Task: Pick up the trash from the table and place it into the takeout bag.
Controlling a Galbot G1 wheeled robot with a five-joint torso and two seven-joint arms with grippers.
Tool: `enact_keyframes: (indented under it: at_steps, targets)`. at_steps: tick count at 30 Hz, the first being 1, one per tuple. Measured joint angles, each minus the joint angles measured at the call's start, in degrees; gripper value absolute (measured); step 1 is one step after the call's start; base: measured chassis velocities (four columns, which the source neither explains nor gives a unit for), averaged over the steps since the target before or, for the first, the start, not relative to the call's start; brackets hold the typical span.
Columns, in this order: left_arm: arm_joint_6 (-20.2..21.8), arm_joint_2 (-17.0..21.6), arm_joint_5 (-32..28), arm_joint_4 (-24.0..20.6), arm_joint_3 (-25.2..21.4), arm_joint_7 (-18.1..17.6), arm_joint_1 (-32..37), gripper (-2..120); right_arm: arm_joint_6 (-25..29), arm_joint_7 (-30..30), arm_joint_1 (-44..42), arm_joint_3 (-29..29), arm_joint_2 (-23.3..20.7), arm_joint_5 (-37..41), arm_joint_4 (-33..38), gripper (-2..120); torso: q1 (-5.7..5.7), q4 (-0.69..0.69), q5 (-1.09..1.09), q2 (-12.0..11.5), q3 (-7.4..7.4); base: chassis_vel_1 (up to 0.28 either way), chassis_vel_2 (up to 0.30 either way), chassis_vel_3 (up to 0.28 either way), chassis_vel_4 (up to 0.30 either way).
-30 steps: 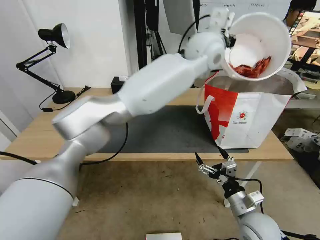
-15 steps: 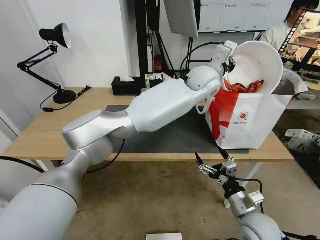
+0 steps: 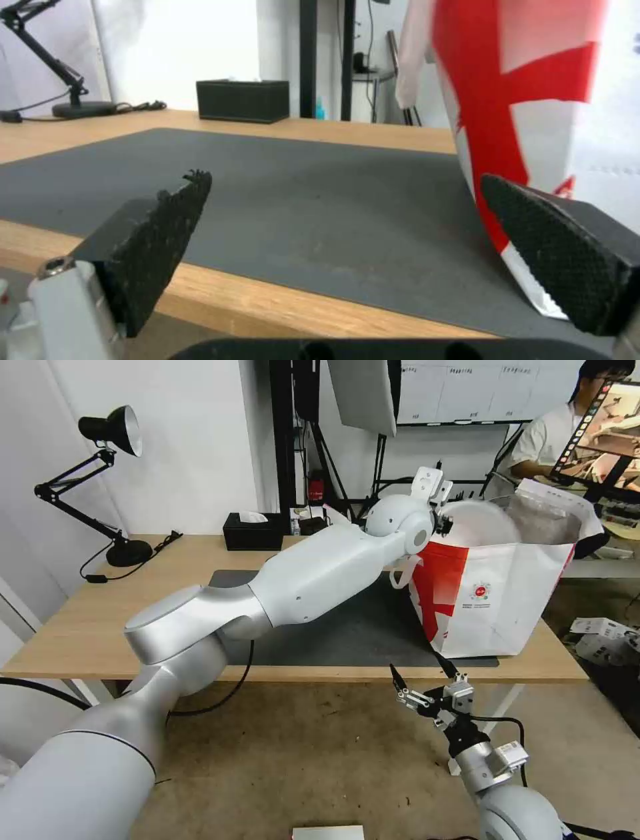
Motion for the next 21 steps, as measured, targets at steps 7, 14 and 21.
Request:
enact_keyframes:
  at_steps: [7,14,21]
  targets:
    - [0.27,0.12,-2.71,-2.13,-2.89,-0.48,0.82,60,0.00,0.00,0.00,0.00,0.00,0.00,0.00,100,0.00,0.00,0.00,0.00,0.00,0.000,0.000,0.000,0.000]
    - [-2.70,4.08,-0.11,-9.54,-4.94,-3.36,1.49,85,0.00,0.00,0.00,0.00,0.00,0.00,0.00,100,0.00,-0.02,0.00,0.00,0.00,0.000,0.000,0.000,0.000]
    - [-5.86,16.62,3.22,-21.68,-5.23,-4.36,3.04,99,0.00,0.00,0.00,0.00,0.00,0.00,0.00,100,0.00,0.02,-0.03,0.00,0.00,0.000,0.000,0.000,0.000]
